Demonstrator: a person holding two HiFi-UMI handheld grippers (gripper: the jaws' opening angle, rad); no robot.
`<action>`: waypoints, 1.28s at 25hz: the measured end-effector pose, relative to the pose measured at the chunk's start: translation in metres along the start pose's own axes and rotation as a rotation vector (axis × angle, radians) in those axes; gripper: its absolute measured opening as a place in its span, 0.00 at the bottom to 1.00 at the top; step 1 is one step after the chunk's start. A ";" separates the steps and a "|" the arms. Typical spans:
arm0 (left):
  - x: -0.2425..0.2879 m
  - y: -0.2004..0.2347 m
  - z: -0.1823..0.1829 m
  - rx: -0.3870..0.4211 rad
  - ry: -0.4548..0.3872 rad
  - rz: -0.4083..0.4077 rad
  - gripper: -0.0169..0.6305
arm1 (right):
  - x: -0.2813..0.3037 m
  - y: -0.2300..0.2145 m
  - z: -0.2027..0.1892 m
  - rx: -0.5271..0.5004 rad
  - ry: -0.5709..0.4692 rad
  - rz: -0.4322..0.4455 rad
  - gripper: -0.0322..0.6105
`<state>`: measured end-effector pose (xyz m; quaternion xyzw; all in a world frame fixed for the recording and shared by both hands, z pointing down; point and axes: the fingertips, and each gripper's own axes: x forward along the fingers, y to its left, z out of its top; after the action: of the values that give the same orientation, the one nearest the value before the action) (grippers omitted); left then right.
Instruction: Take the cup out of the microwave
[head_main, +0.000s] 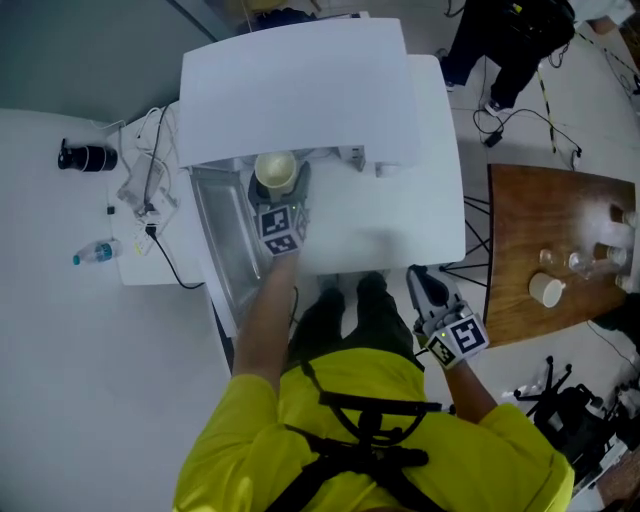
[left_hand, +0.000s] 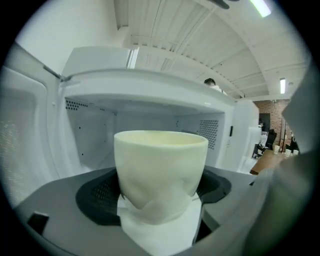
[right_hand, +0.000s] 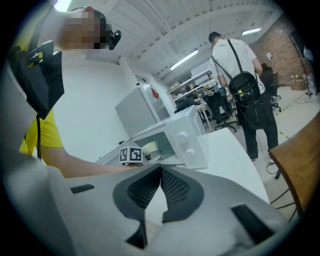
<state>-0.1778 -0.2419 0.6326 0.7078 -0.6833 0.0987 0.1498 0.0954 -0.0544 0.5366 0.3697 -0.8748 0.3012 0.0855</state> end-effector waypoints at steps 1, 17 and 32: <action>-0.014 -0.006 0.000 -0.001 0.001 -0.011 0.68 | -0.001 -0.001 0.000 0.003 -0.004 -0.004 0.06; -0.068 -0.265 -0.086 0.150 0.132 -0.543 0.68 | -0.089 -0.053 0.001 0.078 -0.091 -0.216 0.06; 0.084 -0.361 -0.092 0.165 0.101 -0.459 0.68 | -0.167 -0.081 -0.027 0.154 -0.116 -0.352 0.06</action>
<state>0.1919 -0.2810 0.7197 0.8483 -0.4861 0.1529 0.1440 0.2688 0.0170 0.5331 0.5393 -0.7743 0.3260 0.0578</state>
